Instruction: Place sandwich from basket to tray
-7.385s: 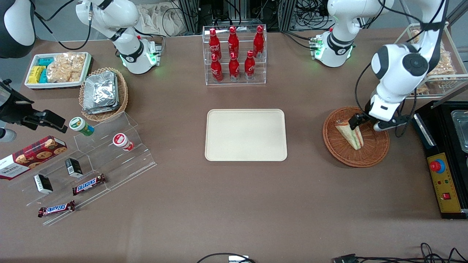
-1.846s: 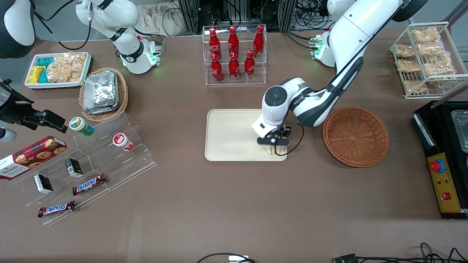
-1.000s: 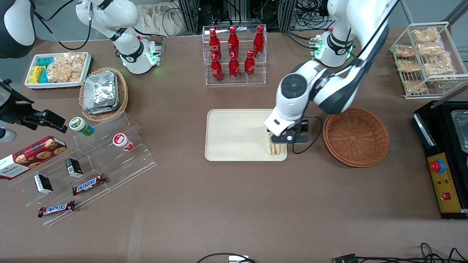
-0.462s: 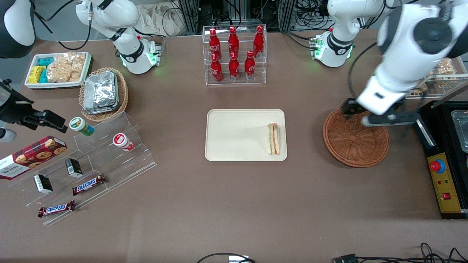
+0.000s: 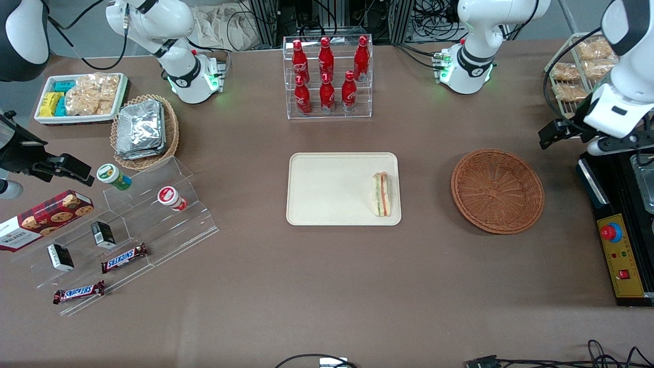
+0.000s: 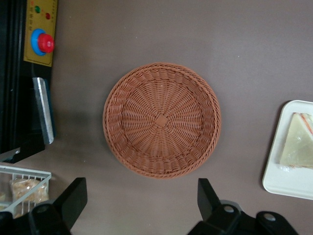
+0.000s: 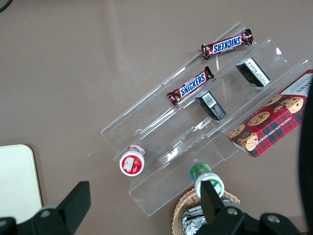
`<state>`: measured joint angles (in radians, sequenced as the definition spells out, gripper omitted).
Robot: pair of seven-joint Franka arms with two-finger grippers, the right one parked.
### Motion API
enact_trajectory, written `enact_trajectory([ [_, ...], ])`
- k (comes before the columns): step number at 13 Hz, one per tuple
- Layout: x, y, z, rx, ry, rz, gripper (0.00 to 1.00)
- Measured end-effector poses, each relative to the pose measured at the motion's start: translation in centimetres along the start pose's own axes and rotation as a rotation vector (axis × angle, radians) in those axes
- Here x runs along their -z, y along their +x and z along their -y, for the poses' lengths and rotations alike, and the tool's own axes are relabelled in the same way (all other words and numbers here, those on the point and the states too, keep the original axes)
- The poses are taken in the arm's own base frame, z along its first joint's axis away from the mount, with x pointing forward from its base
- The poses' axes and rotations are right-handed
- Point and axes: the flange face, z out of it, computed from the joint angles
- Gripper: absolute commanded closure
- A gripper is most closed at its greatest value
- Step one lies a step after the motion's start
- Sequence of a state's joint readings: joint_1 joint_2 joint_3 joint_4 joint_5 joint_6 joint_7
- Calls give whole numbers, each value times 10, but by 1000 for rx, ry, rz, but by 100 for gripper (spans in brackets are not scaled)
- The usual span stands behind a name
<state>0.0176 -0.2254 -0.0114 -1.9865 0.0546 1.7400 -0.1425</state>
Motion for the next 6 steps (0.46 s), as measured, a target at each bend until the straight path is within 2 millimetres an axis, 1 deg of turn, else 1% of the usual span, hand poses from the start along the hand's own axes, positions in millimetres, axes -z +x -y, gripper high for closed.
enact_trajectory([
  [2,32,0,-1,-2,-1,-9,0],
  [3,43,2,-2,-4,-2,-15,0],
  [4,51,7,-2,-2,-3,-25,0],
  [6,55,24,2,10,-6,-35,0],
])
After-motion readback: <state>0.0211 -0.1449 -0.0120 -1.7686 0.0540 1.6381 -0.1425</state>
